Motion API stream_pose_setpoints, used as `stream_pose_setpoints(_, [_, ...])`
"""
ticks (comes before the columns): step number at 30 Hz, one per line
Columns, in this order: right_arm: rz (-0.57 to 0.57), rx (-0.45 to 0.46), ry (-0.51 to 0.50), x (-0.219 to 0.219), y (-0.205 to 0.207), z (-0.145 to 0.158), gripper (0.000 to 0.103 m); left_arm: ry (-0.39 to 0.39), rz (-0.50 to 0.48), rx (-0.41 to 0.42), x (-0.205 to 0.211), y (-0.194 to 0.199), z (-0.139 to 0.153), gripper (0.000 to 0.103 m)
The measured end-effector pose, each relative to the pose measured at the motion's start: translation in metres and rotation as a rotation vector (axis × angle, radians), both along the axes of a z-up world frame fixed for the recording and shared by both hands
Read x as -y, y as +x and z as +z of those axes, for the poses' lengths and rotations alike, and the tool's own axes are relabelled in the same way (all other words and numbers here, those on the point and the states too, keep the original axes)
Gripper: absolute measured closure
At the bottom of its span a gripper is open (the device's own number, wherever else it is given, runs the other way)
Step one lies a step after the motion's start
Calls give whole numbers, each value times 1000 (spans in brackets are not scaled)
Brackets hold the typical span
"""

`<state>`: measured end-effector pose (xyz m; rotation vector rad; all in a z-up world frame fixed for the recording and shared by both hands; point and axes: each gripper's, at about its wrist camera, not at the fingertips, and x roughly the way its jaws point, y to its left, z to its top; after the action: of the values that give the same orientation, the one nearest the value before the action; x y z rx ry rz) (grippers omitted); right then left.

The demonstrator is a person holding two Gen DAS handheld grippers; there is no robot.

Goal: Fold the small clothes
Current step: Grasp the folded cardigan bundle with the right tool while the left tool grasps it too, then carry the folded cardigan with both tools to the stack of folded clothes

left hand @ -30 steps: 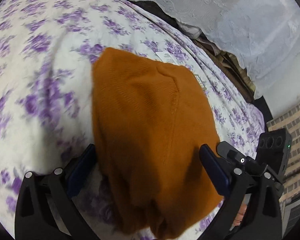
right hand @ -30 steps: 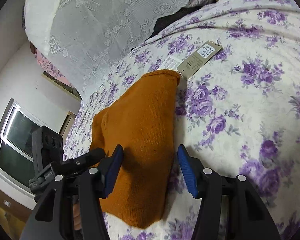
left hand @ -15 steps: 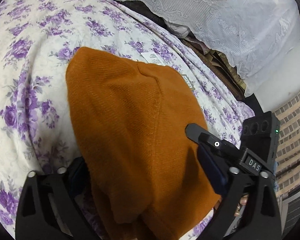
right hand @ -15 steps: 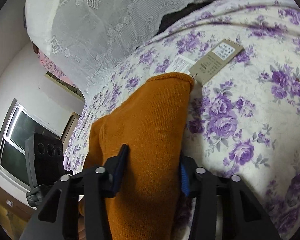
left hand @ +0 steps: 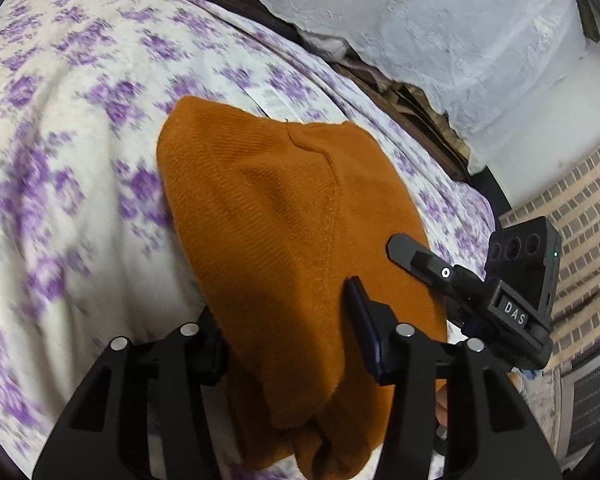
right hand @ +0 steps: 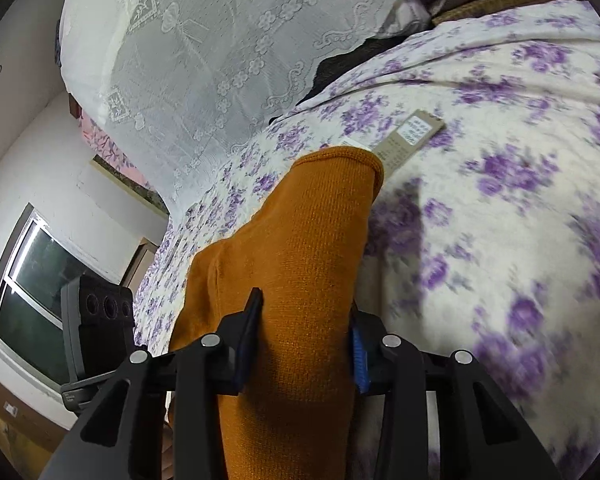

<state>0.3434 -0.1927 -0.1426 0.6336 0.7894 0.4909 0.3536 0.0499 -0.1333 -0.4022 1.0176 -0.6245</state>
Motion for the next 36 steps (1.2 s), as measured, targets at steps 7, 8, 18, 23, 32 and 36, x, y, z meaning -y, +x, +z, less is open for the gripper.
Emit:
stream_pose_setpoints(7, [-15, -34, 27, 20, -34, -5, 64, -13, -28, -67, 13, -17, -7, 26])
stream_pose_setpoints(8, [-11, -40, 28, 21, -36, -7, 63, 0, -18, -66, 16, -18, -9, 26])
stream_pose_setpoints(18, [-11, -36, -5, 13, -34, -16, 60, 90, -30, 46, 28, -29, 1, 50])
stream_pose_setpoints(23, [-20, 0, -56, 5, -41, -5, 63, 101, -4, 86, 30, -45, 8, 66])
stream_pose_setpoints(32, [-25, 7, -67, 21, -89, 8, 64, 103, -9, 117, 49, -96, 21, 68])
stream_pose_setpoints(36, [-47, 43, -92, 39, -126, 20, 64, 119, -66, 175, 72, -126, 32, 68])
